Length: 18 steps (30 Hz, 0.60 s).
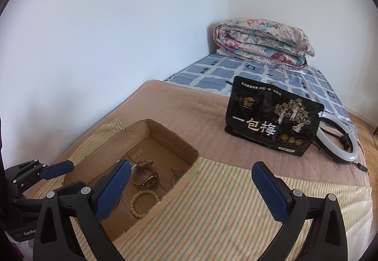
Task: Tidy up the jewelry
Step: 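Move both tools back over the brown mala and remaining pearls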
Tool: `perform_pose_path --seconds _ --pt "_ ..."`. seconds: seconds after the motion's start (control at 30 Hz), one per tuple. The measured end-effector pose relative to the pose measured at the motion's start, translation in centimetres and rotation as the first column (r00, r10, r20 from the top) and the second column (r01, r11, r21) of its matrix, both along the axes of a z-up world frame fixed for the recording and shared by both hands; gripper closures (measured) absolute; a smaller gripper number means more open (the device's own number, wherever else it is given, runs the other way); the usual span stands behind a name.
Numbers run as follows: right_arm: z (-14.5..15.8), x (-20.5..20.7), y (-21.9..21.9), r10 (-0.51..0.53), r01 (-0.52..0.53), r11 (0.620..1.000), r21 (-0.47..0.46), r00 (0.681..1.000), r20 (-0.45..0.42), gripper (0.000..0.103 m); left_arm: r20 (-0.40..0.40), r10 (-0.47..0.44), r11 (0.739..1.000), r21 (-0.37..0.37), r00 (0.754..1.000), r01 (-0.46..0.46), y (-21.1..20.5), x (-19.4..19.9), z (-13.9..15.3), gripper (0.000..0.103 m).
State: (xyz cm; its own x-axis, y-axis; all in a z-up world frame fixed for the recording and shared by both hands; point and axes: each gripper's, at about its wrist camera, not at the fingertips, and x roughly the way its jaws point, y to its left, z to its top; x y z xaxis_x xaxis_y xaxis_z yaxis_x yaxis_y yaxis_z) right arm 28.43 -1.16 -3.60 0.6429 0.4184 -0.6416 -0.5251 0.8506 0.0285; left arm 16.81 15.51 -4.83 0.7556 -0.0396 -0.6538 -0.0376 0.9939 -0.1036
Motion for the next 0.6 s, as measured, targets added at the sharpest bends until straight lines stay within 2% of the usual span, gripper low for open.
perform_pose_path --seconds 0.3,0.6 --pt "1.2 -1.1 -4.3 -0.067 0.067 0.998 0.000 0.998 0.016 0.000 0.015 -0.046 0.999 0.003 0.999 0.046 -3.0 -0.7 1.2 0.057" --pt "1.9 -2.6 -11.3 -0.172 0.173 0.985 -0.013 0.984 0.050 0.000 0.014 -0.115 0.993 -0.002 0.993 0.115 -7.1 -0.9 1.5 0.057"
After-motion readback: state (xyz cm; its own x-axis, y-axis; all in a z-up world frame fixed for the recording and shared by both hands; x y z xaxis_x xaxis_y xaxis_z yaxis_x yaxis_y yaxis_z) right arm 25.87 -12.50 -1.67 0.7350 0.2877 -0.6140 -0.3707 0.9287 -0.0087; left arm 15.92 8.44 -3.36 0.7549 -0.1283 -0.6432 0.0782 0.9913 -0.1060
